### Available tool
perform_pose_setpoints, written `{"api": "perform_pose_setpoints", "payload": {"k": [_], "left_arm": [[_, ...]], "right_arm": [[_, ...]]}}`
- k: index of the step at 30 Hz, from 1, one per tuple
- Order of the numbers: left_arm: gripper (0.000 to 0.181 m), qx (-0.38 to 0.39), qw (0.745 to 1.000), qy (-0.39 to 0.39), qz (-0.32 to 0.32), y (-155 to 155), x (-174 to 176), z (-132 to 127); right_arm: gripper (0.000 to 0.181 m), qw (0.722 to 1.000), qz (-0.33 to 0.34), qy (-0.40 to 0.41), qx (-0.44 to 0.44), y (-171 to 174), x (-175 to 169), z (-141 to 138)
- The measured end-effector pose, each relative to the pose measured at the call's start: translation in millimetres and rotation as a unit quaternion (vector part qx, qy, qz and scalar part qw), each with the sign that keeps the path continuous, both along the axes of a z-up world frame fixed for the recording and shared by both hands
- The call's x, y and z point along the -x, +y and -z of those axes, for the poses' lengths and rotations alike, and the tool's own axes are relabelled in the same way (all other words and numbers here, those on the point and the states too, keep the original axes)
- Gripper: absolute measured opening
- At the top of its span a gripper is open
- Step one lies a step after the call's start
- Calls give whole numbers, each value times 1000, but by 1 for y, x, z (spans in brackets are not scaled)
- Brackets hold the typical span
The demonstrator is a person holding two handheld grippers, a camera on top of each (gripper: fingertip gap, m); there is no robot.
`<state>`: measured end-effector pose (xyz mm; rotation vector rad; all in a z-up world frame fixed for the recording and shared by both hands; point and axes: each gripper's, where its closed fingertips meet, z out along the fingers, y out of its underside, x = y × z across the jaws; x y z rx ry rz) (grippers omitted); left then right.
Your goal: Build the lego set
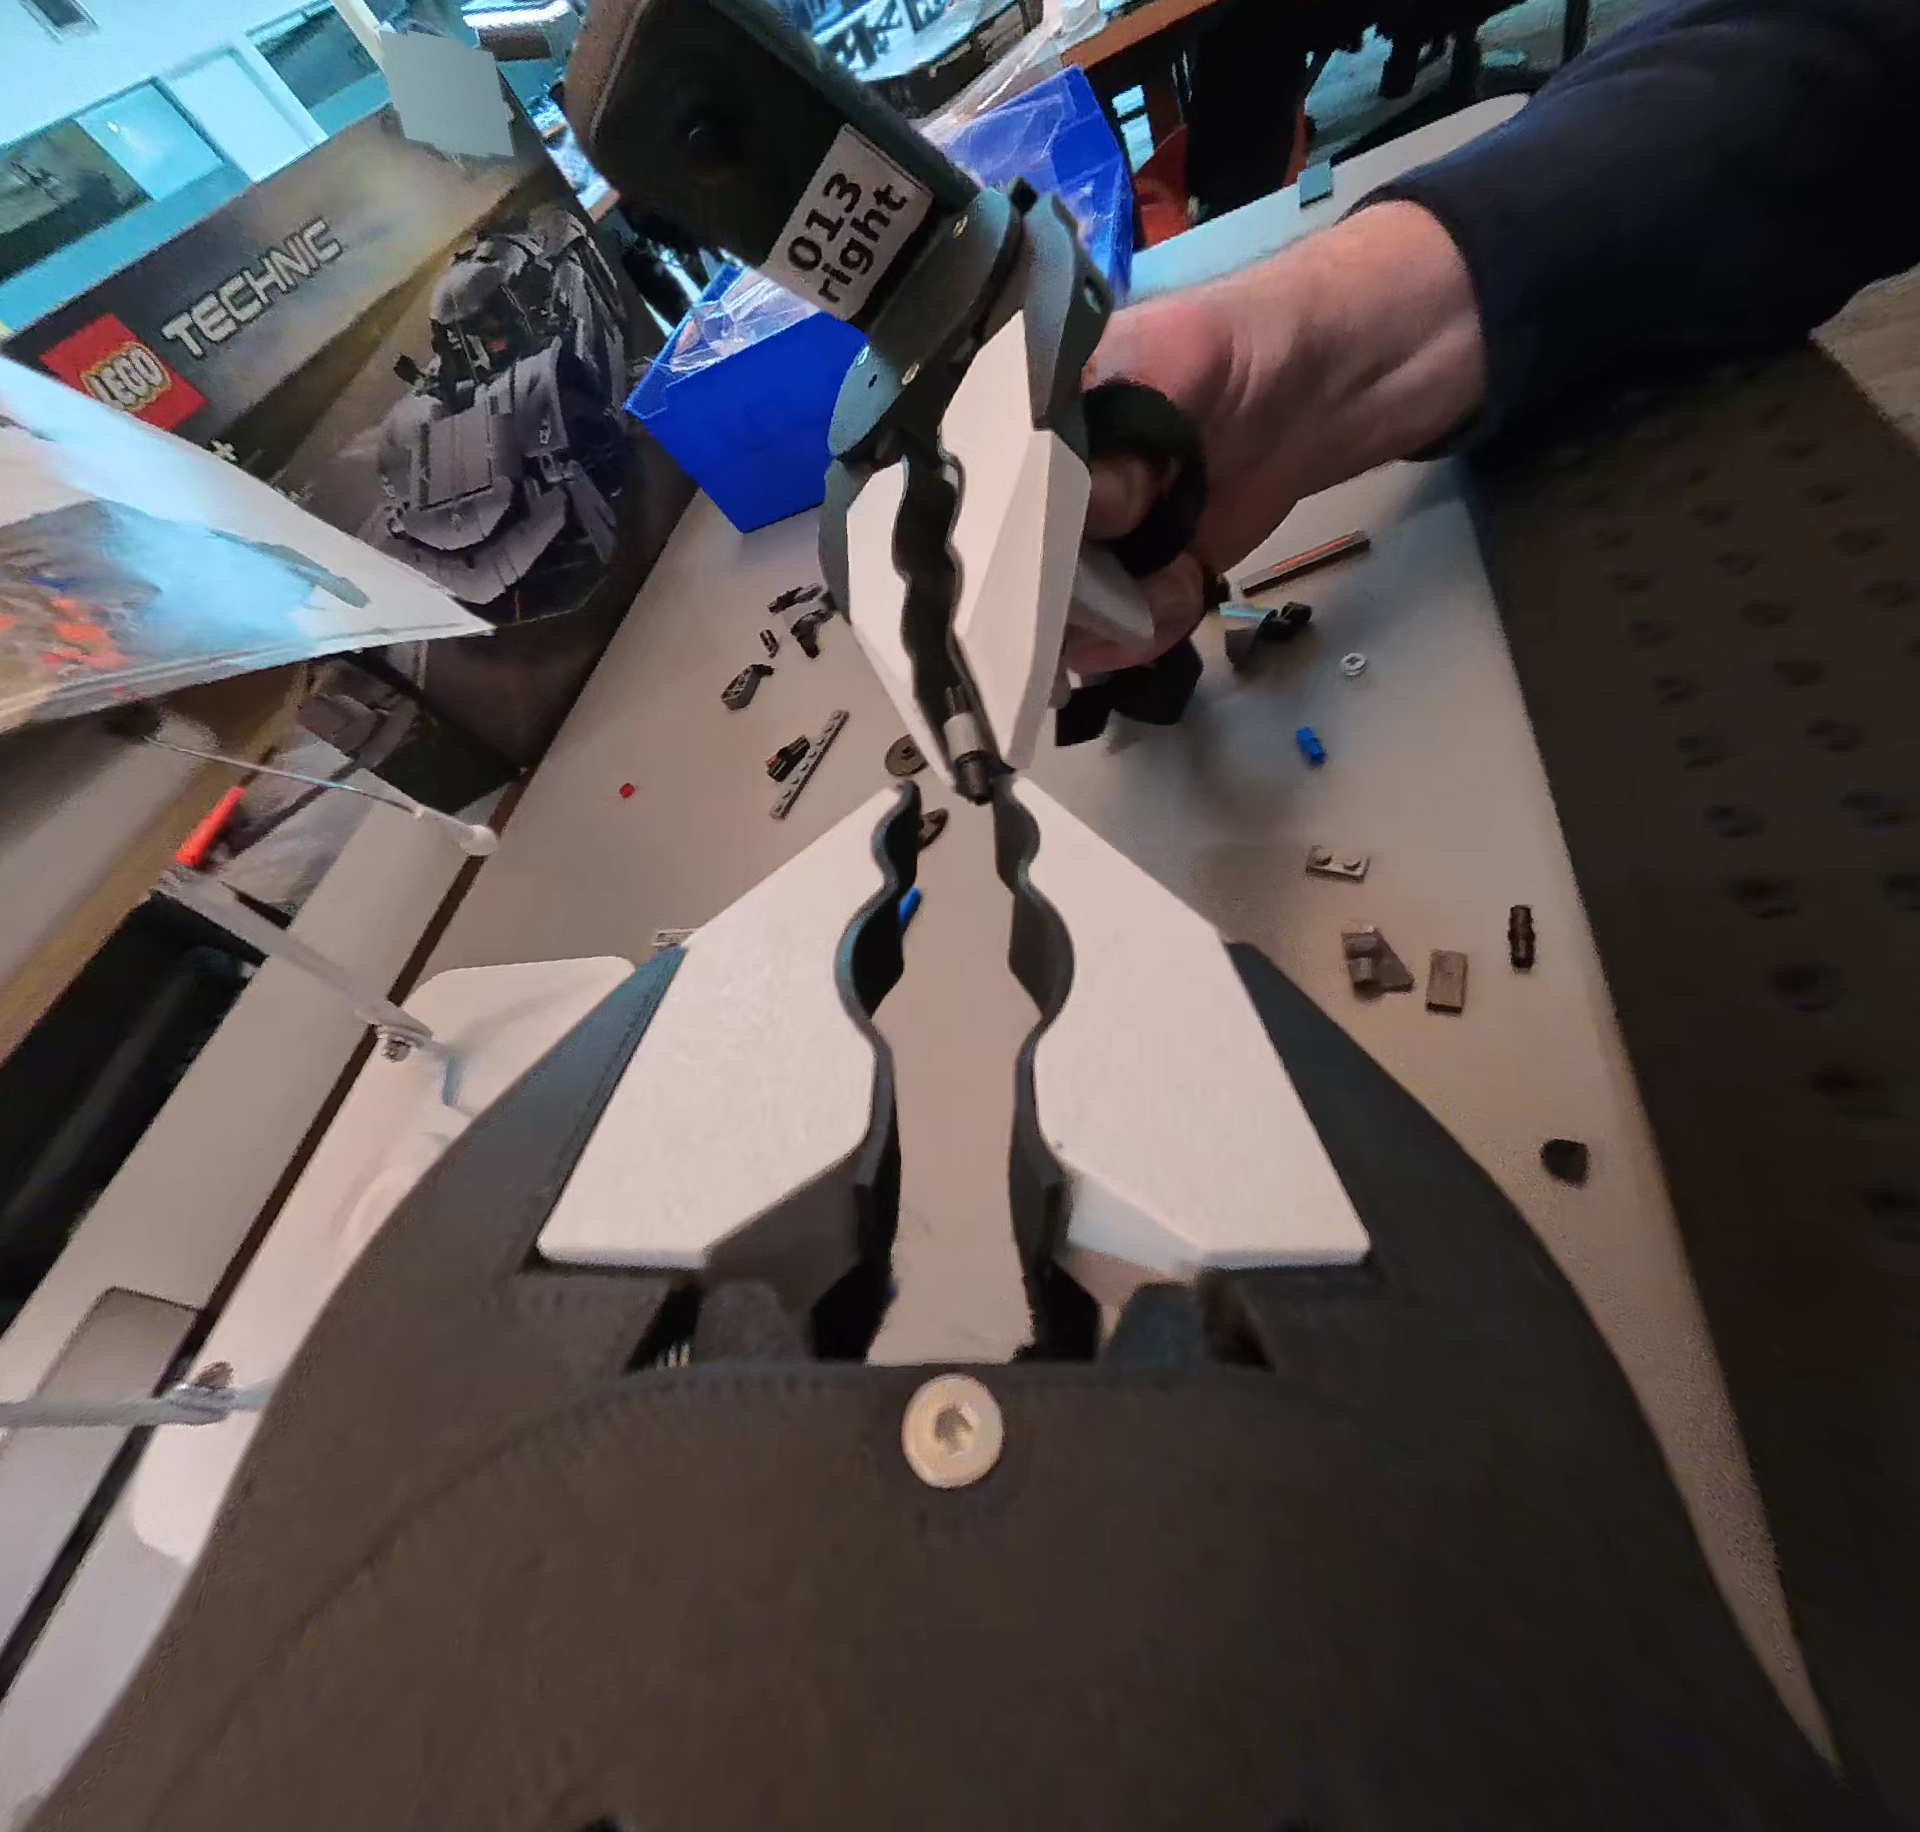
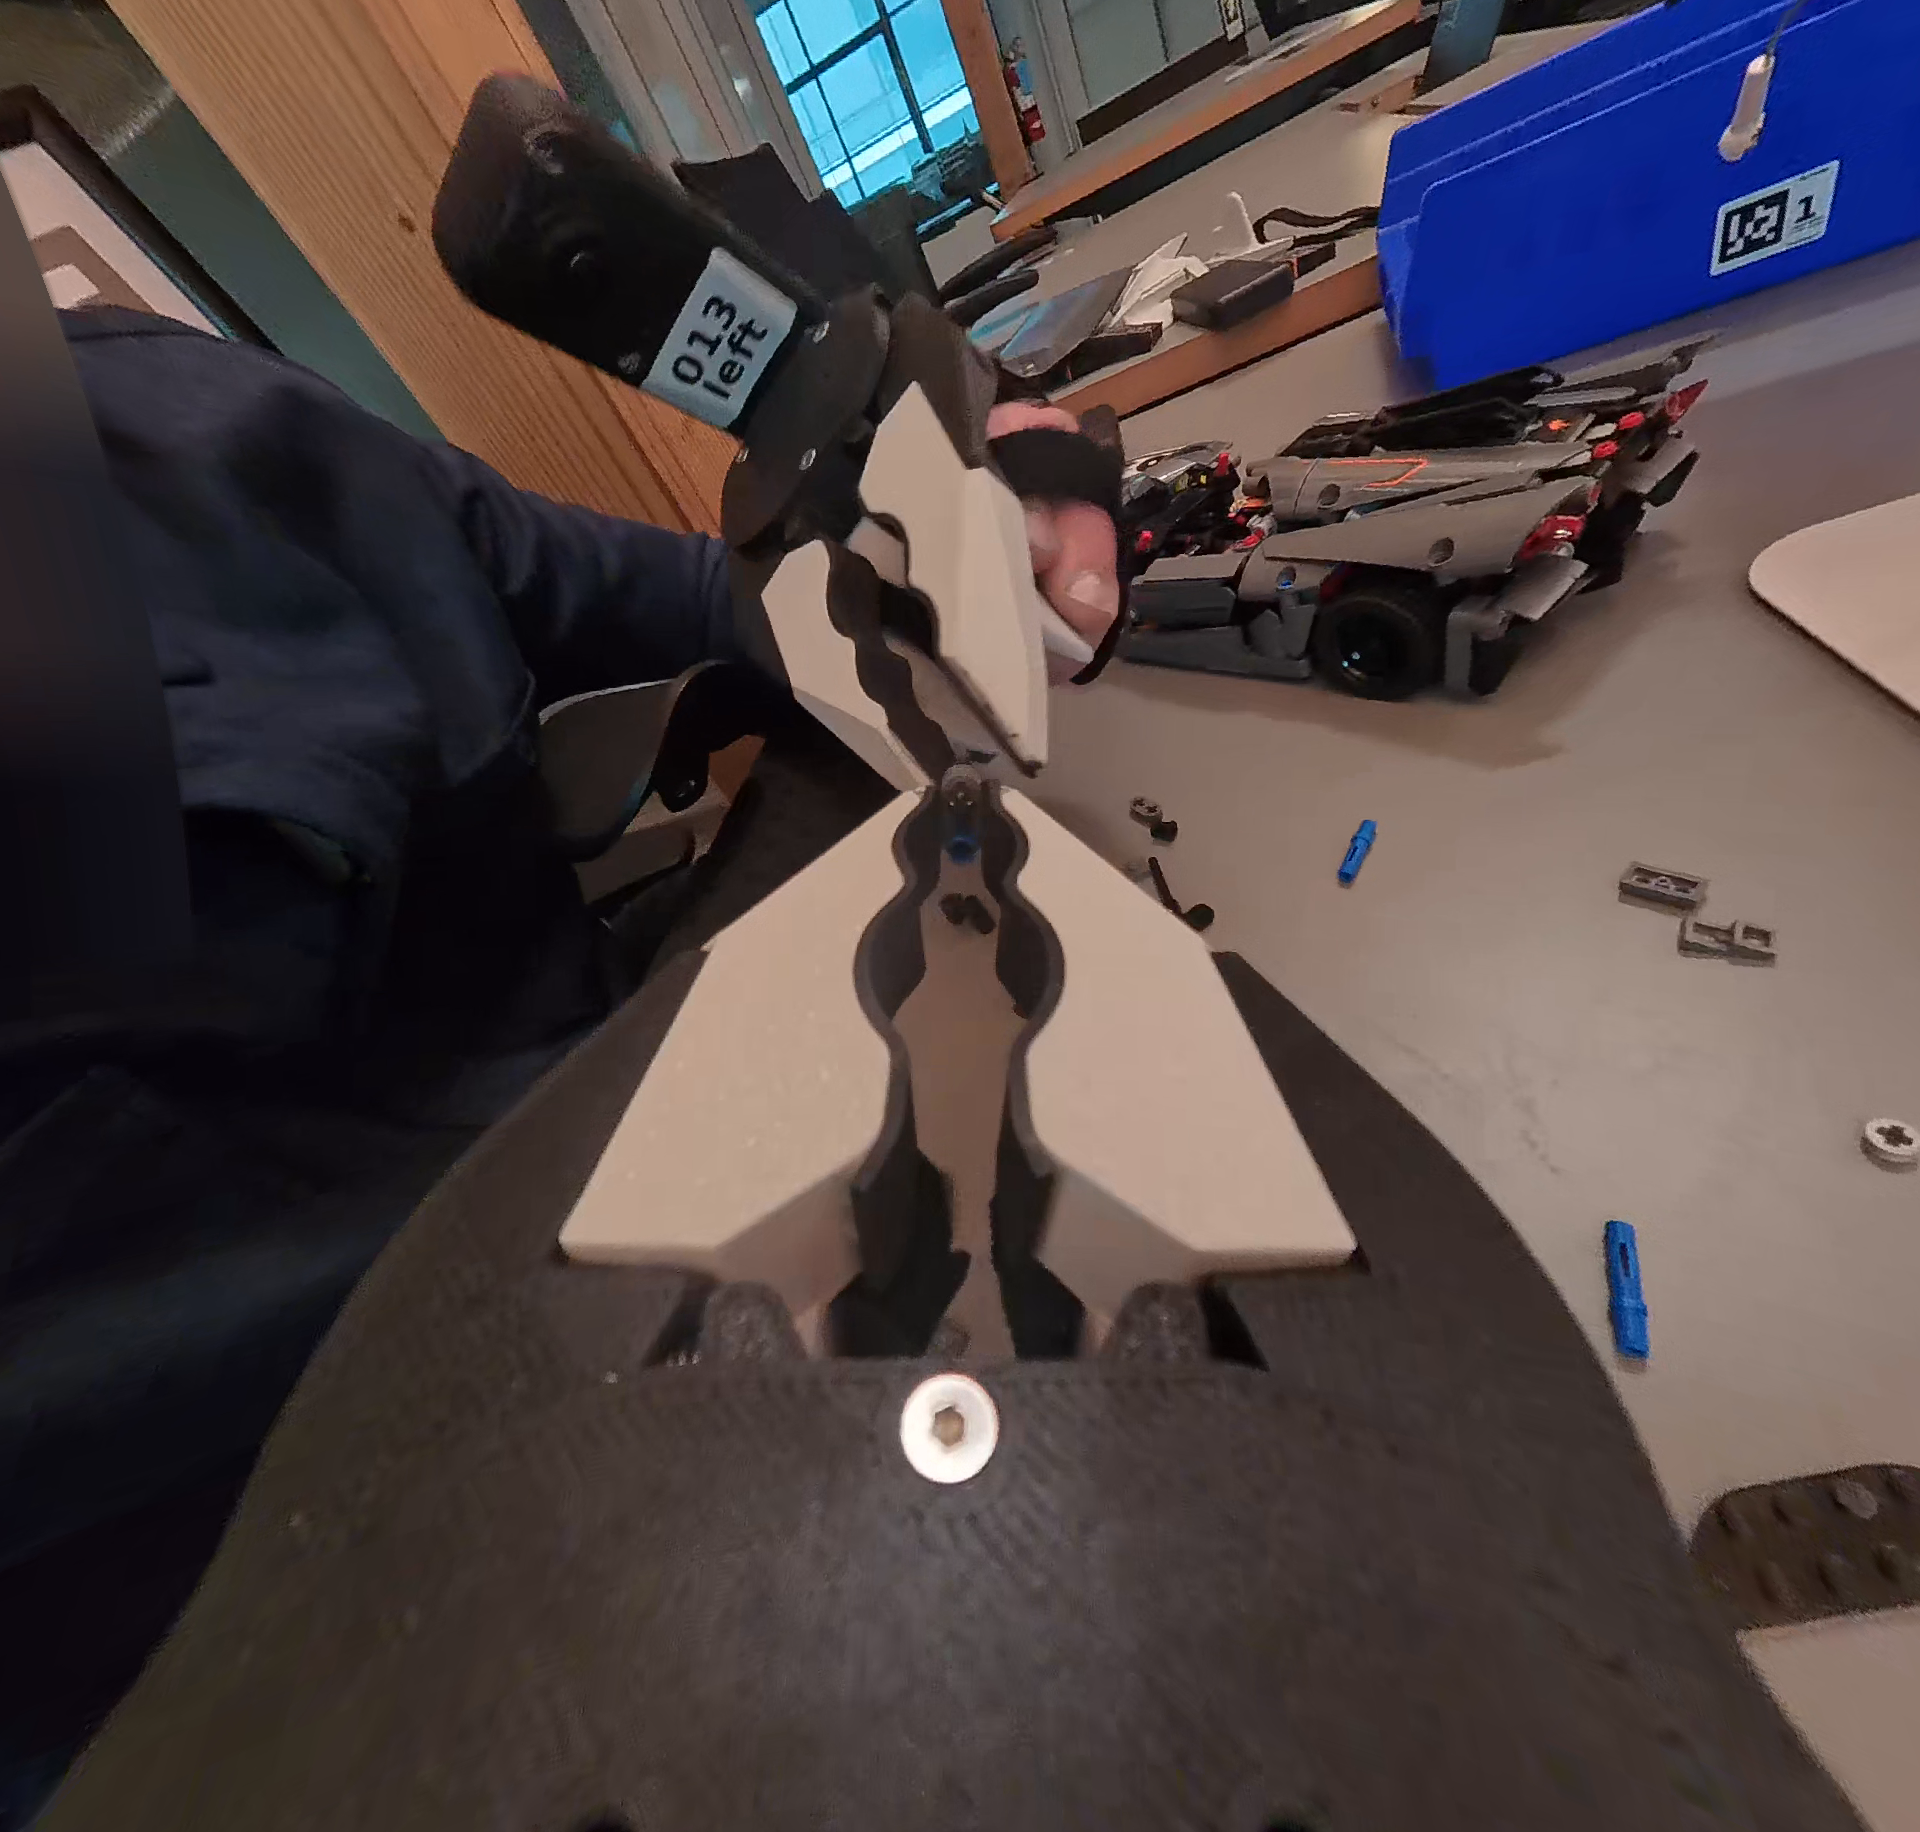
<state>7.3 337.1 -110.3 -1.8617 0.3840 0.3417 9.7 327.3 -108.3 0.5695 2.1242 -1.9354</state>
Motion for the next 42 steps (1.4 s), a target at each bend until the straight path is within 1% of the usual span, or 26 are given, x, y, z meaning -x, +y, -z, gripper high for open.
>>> {"api": "perform_pose_setpoints", "payload": {"k": [2,6,10,13,17,20,22,23,24,25,26,27,28,30,32,33,35,36,38,40,41,42], "left_arm": [[3,-6,999,34,-5,0,-2,-2],[1,14,992,122,-37,-1,3,2],[2,32,971,224,-72,-2,7,2],[1,49,959,262,-94,-3,12,4],[0,93,942,303,-108,-7,15,11],[0,103,931,333,-112,-8,13,12],[0,110,922,354,-112,-8,10,12],[0,114,921,357,-109,-9,8,12],[0,133,925,347,-83,-9,1,22],[0,136,929,337,-66,-8,-6,32],[0,147,920,358,-68,-7,-5,39],[0,141,919,360,-76,-5,-2,35],[0,138,933,322,-78,-6,2,30],[0,141,944,288,-81,-10,11,31],[0,134,957,245,-77,-8,11,33],[0,121,959,244,-83,-7,15,28],[0,74,969,224,-71,-5,11,15],[10,69,971,217,-75,-4,11,13],[18,69,971,216,-71,-1,9,17],[17,69,970,224,-61,2,2,20],[7,74,968,233,-63,2,2,21],[6,76,964,244,-69,1,4,21]], "right_arm": [[4,1000,-3,-20,13,0,1,-2],[4,998,3,-53,21,-2,4,2],[4,996,20,-80,23,-3,9,3],[4,994,37,-96,20,-4,12,5],[3,996,66,-66,-17,-6,15,11],[3,994,48,-99,11,-6,13,10],[3,995,38,-93,13,-5,10,7],[3,995,39,-94,18,-4,9,4],[4,992,68,-93,58,8,19,-9],[4,987,92,-96,91,31,30,-23],[4,988,117,-81,68,47,36,-20],[4,990,111,-77,25,45,32,-6],[4,992,93,-83,11,35,26,2],[4,995,57,-79,-9,22,16,3],[4,994,38,-100,9,25,14,2],[4,992,23,-120,20,24,12,3],[4,992,15,-123,4,16,9,9],[4,993,7,-119,-1,12,6,9],[4,994,3,-111,-20,6,2,12],[4,994,6,-106,-35,2,1,16],[4,994,9,-105,-37,0,1,16],[4,994,14,-105,-38,-1,2,17]]}}
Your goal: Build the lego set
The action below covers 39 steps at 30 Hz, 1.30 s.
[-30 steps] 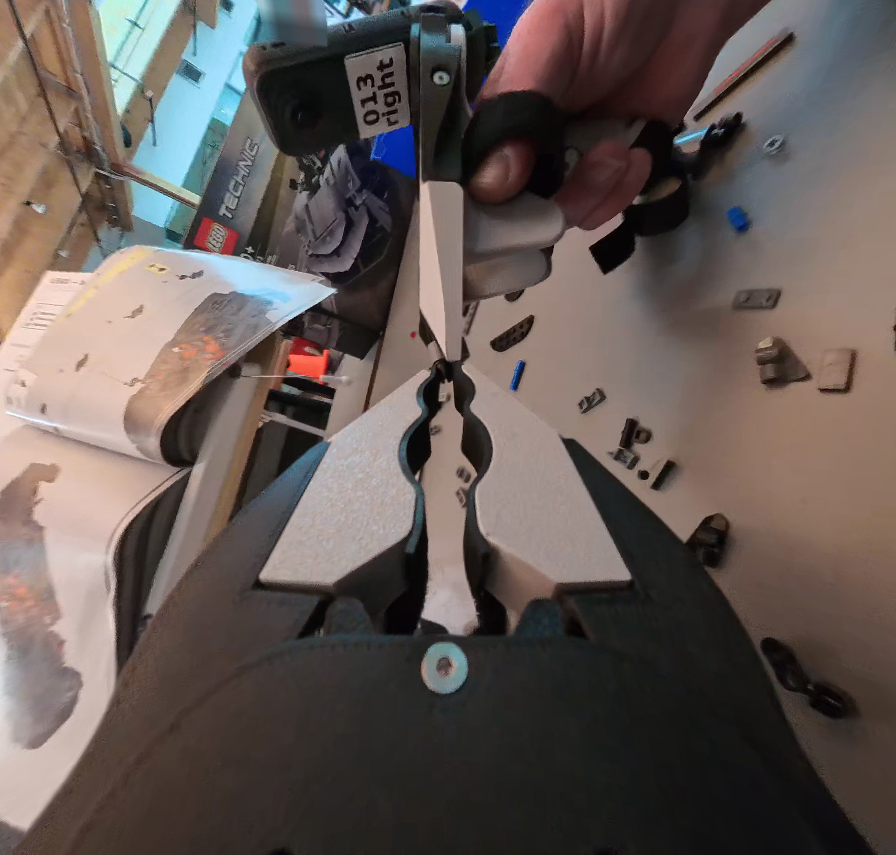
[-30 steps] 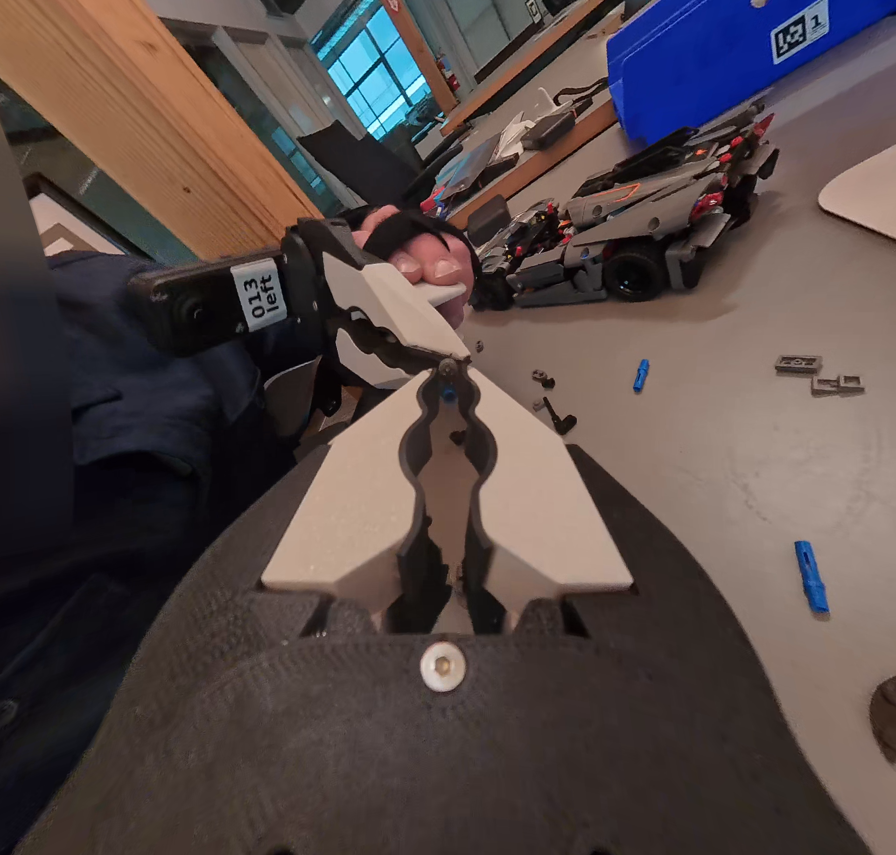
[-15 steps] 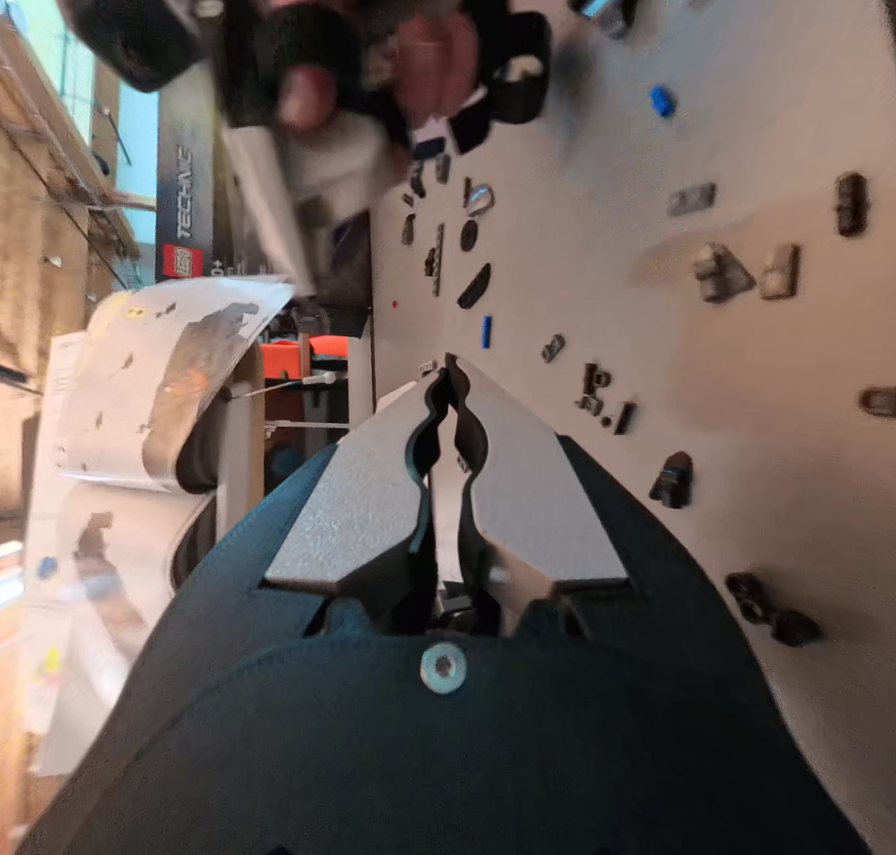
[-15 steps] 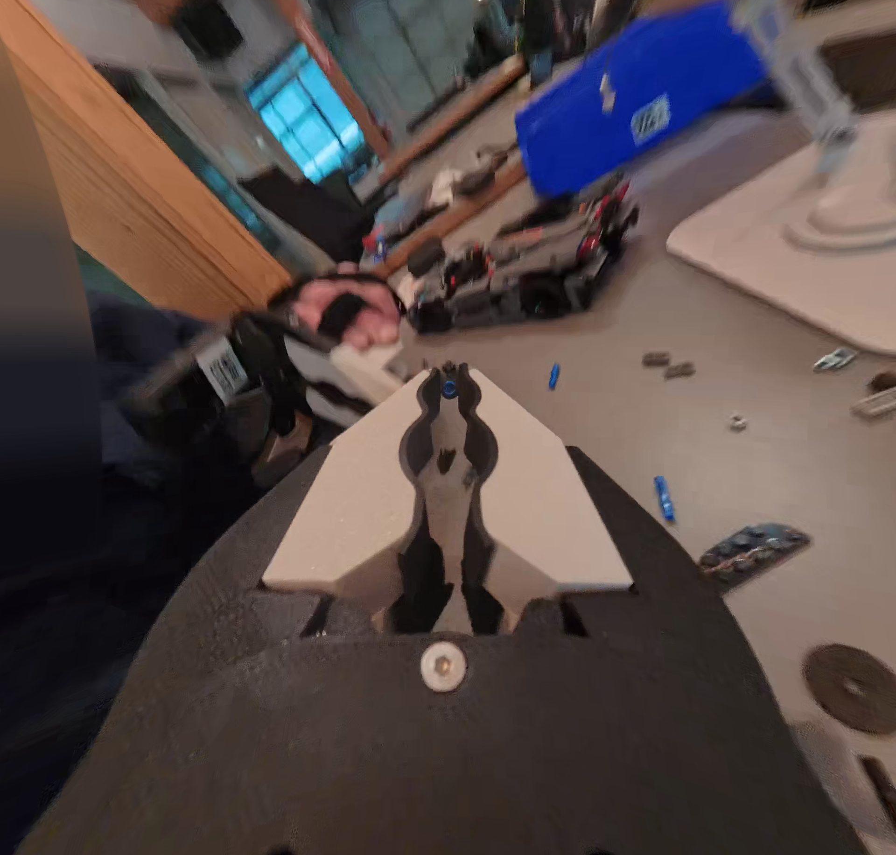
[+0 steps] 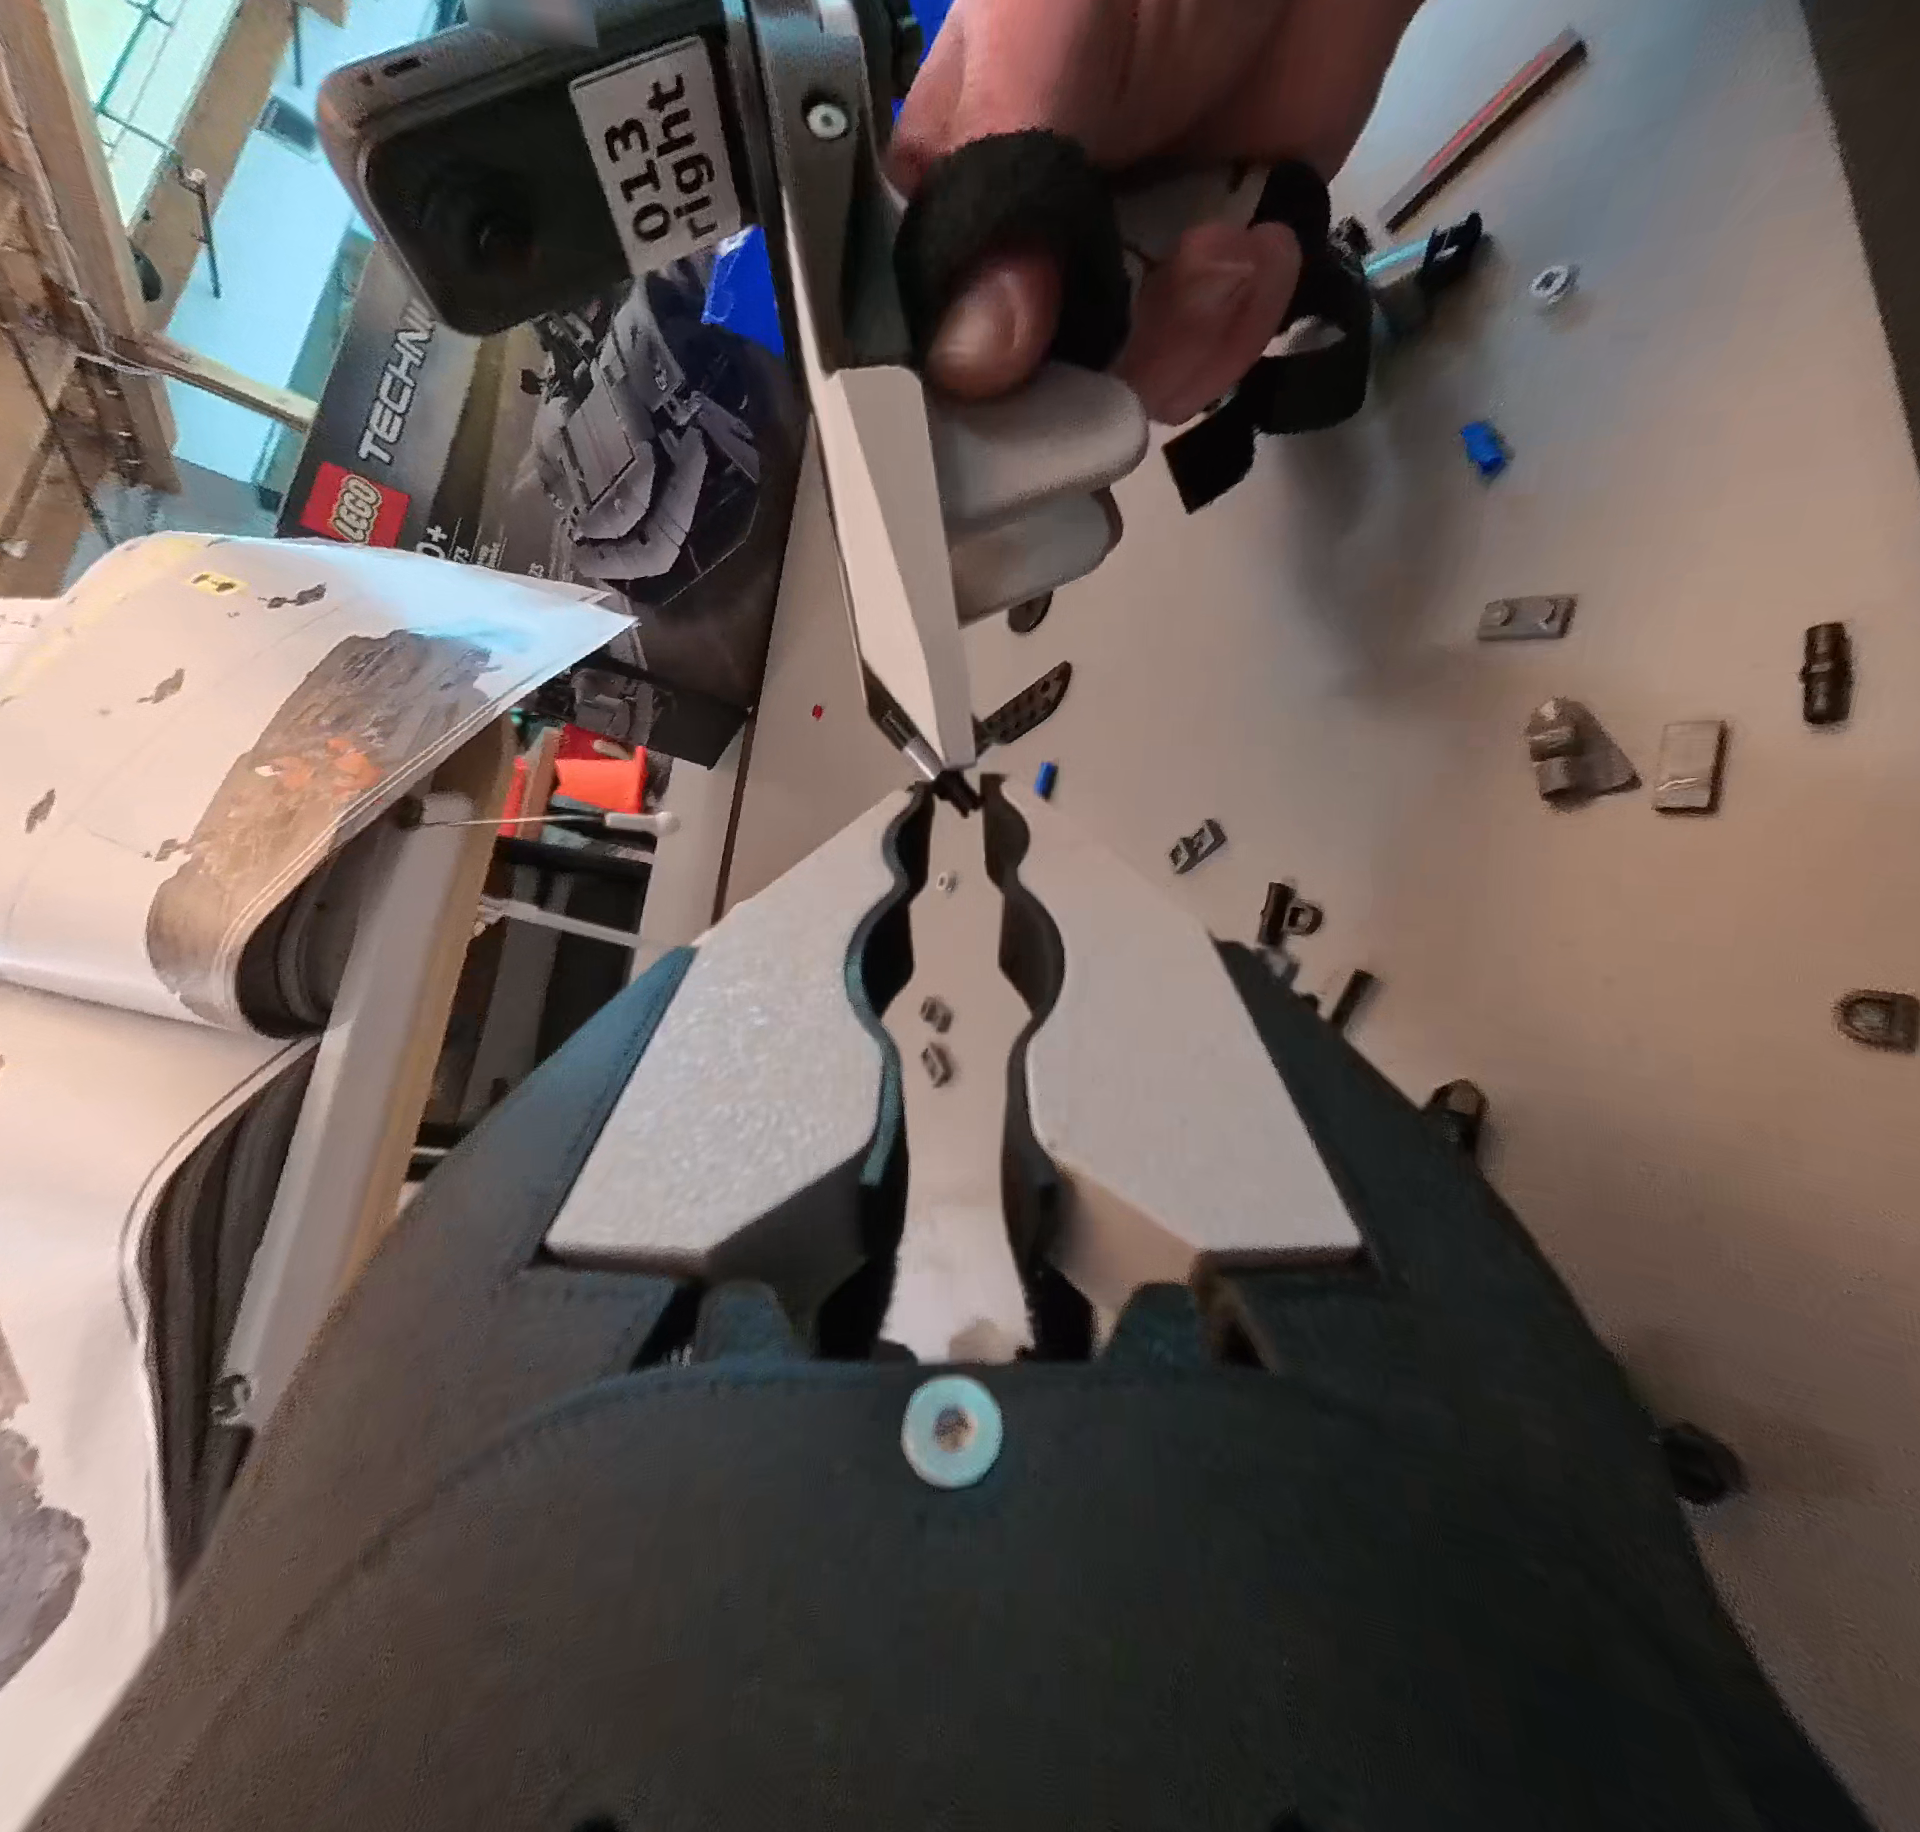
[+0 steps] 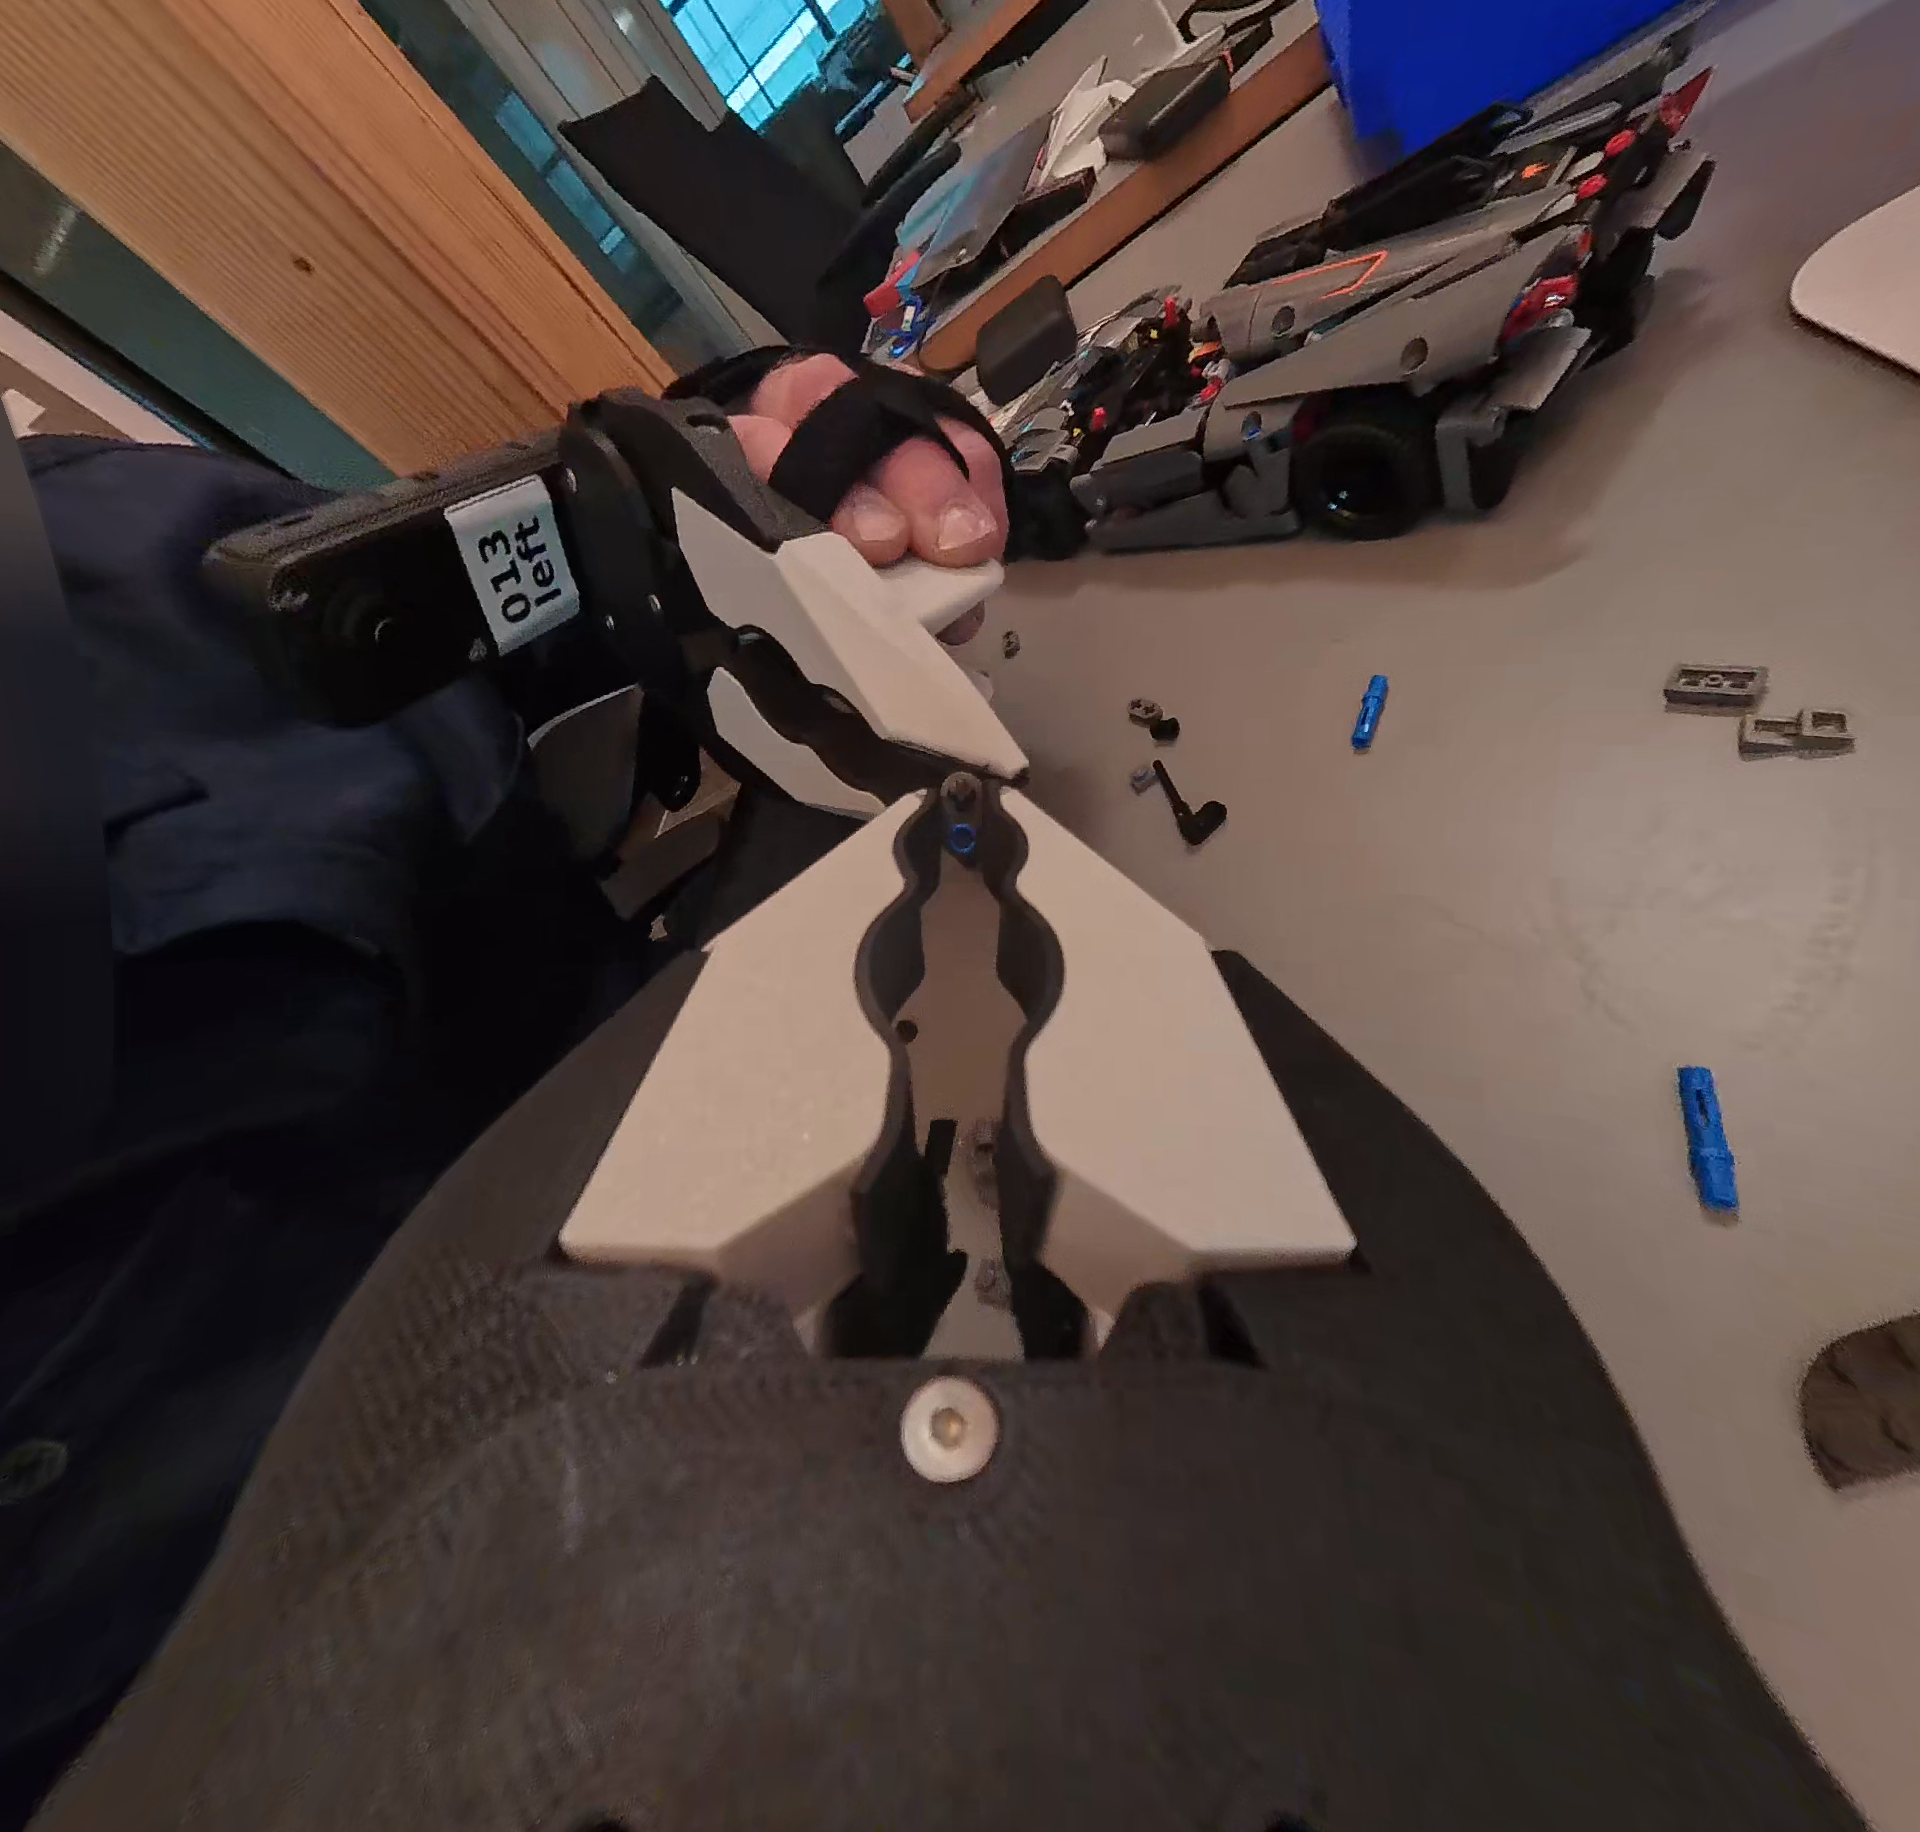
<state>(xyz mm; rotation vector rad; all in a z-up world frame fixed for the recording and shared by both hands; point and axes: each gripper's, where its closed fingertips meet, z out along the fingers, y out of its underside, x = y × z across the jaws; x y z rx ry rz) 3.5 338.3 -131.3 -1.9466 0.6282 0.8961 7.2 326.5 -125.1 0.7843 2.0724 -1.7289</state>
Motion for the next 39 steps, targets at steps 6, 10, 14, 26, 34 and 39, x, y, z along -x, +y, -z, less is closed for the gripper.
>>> {"api": "perform_pose_setpoints", "payload": {"k": [6,10,14,26,34,39], "left_arm": [[1,-3,1000,-13,-24,-2,10,1],[1,-16,996,-77,-37,-4,17,0],[0,-22,990,-135,-37,-5,19,2],[0,-48,958,-280,-44,-5,23,2],[0,-32,963,-263,-50,-5,24,8],[0,-25,973,-223,-53,-4,24,10]], "right_arm": [[6,997,37,58,-38,-2,8,1],[21,968,95,197,-124,4,18,-3],[13,948,123,242,-167,9,24,-4],[17,847,166,379,-334,6,33,8],[16,839,165,385,-347,6,33,12],[14,832,160,391,-360,6,32,13]]}}
